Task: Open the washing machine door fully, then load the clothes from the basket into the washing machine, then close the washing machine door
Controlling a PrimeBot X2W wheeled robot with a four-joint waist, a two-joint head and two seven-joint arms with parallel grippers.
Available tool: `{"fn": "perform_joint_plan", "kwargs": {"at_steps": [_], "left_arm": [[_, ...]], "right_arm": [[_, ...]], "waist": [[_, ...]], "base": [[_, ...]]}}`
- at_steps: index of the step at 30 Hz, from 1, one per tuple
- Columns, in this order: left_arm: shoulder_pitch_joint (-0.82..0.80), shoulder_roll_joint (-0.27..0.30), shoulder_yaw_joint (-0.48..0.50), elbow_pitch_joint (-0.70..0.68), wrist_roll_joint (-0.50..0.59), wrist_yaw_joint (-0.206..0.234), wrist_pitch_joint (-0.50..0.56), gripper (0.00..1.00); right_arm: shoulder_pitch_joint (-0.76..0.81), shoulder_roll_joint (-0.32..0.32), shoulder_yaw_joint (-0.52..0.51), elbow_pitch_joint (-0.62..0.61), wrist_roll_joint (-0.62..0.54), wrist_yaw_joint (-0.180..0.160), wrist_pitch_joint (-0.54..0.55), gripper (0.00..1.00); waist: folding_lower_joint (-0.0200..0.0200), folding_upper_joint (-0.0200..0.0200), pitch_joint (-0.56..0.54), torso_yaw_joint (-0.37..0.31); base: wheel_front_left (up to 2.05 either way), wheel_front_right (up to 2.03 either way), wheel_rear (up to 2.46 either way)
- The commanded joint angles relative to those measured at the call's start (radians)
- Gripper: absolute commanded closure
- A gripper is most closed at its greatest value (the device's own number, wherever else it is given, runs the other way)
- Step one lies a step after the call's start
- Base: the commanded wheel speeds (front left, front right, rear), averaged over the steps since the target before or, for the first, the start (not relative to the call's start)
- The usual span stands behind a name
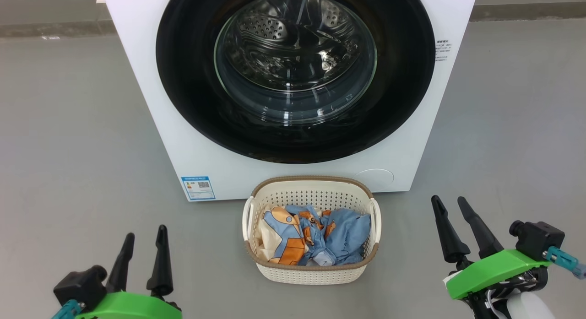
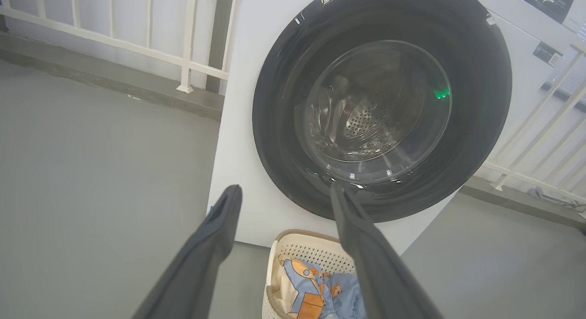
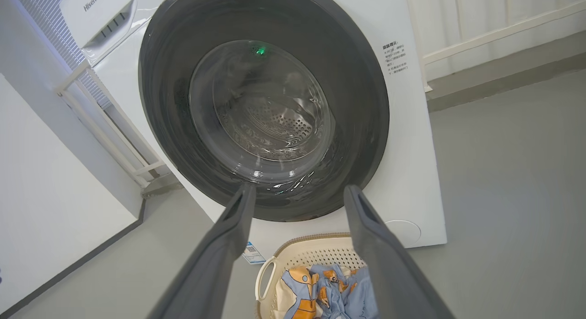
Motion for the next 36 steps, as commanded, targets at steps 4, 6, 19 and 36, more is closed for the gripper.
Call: {"fn": "perform_joint_plan", "kwargs": {"at_steps": [4,6,19,36], "left_arm": [[-0.058,0.011,0.021,-0.029,0.066,0.006,-0.026,0.0],[-0.059,0.01,0.02,-0.028,0.081,0.004,-0.032,0.0],[-0.065,0.011,0.021,-0.017,0.187,0.015,-0.067,0.0],[-0.072,0.011,0.016,0.003,0.199,0.007,-0.075,0.0]], "right_arm": [[-0.05,-0.002,0.018,-0.011,-0.084,0.001,-0.026,0.0],[-0.053,-0.001,0.019,-0.006,-0.111,0.001,-0.032,0.0],[-0.069,-0.004,0.052,0.008,-0.233,0.002,-0.067,0.0],[-0.071,-0.007,0.057,0.025,-0.257,0.002,-0.075,0.0]], "waist": [[-0.0001,0.0,-0.001,0.001],[-0.0001,0.0,-0.002,0.001],[-0.0001,0.0,-0.008,0.003],[-0.0001,0.0,-0.008,0.0]], "base": [[0.0,0.0,0.0],[0.0,0.0,0.0],[0.0,0.0,0.0],[0.0,0.0,0.0]]}}
